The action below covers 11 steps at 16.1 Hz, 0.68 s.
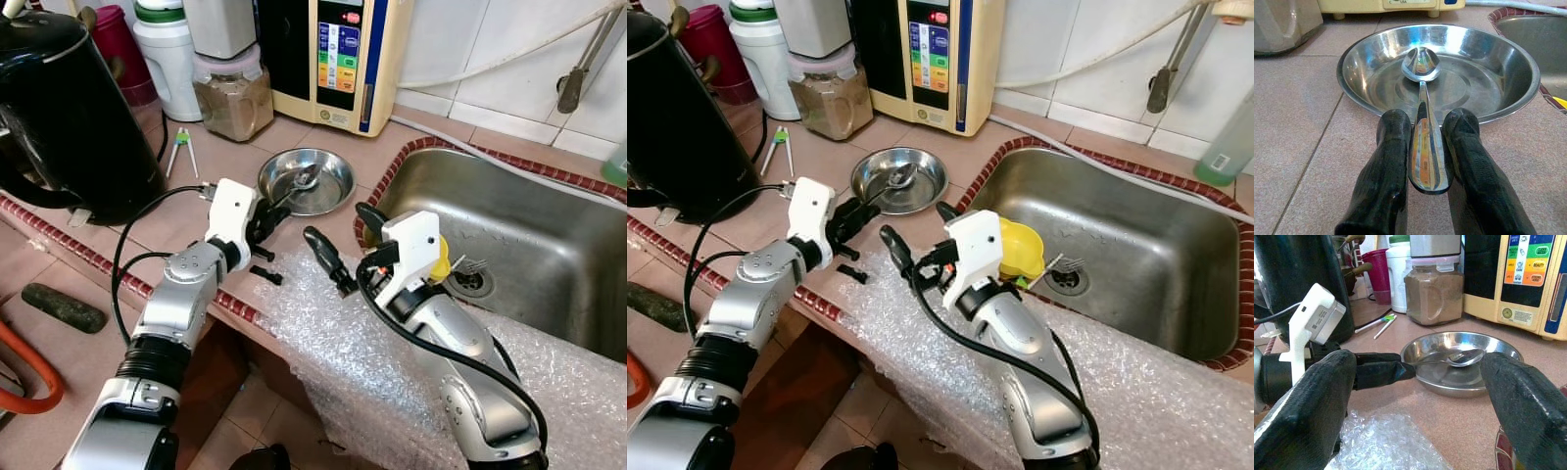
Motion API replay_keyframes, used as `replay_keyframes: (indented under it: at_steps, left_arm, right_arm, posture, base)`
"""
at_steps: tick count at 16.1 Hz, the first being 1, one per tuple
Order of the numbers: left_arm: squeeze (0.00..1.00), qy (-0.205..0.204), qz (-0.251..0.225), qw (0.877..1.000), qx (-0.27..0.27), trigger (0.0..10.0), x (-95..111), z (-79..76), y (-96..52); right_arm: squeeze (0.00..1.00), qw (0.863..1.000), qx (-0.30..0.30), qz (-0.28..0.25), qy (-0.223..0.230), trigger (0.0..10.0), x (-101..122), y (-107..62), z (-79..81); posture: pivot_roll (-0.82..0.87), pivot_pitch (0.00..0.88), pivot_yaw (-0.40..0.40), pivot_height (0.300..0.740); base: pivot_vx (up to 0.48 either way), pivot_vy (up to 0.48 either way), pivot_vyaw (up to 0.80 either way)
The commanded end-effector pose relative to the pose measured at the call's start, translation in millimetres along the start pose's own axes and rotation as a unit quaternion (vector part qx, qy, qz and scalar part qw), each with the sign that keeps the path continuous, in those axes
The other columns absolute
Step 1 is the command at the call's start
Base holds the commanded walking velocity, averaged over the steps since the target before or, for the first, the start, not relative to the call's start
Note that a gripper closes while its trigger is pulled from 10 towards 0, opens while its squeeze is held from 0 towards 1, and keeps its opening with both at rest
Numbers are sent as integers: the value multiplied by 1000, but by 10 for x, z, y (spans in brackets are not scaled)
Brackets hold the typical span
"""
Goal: Kitchen organization
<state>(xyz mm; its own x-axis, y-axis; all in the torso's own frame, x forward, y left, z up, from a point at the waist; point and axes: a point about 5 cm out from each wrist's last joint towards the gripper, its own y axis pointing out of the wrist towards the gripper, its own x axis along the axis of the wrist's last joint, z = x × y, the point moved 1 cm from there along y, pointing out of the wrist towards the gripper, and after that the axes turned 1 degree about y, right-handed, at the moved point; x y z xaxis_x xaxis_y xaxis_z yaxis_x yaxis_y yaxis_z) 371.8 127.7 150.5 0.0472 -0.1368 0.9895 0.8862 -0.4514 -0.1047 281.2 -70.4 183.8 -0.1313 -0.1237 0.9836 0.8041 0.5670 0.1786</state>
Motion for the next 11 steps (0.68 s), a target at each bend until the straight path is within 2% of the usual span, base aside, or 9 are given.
replay_keyframes:
  at_steps: [1,4,7,9,10,11]
  left_arm:
    - [0,1,-6,1000,10,0,30,51,-8]
    - [0,-2,-72,997,27,0,226,67,-22]
    - [0,-7,-165,986,26,0,519,8,-75]
    - [0,-10,-184,983,19,0,591,-34,-89]
    - [0,-9,-207,978,-24,0,684,-219,-107]
    - [0,-9,-210,977,-41,0,696,-284,-115]
  right_arm:
    - [0,1000,-1,-4,-4,10000,14,9,8]
    - [0,1000,-7,-4,-7,10000,13,14,-9]
    - [0,1000,-19,-10,-6,10000,21,30,-35]
    - [0,999,-31,-13,-3,10000,28,38,-65]
    - [0,993,-97,-36,63,10000,93,74,-245]
    - [0,987,-118,-49,96,10000,126,86,-312]
  posture:
    - [24,105,50,740]
    - [25,105,50,740]
    - [28,107,48,740]
    - [28,108,45,740]
    - [28,106,43,740]
    - [26,106,43,740]
  base:
    - [0,0,0]
    - [0,0,0]
    - [0,0,0]
    - [0,0,0]
    - [0,0,0]
    - [0,0,0]
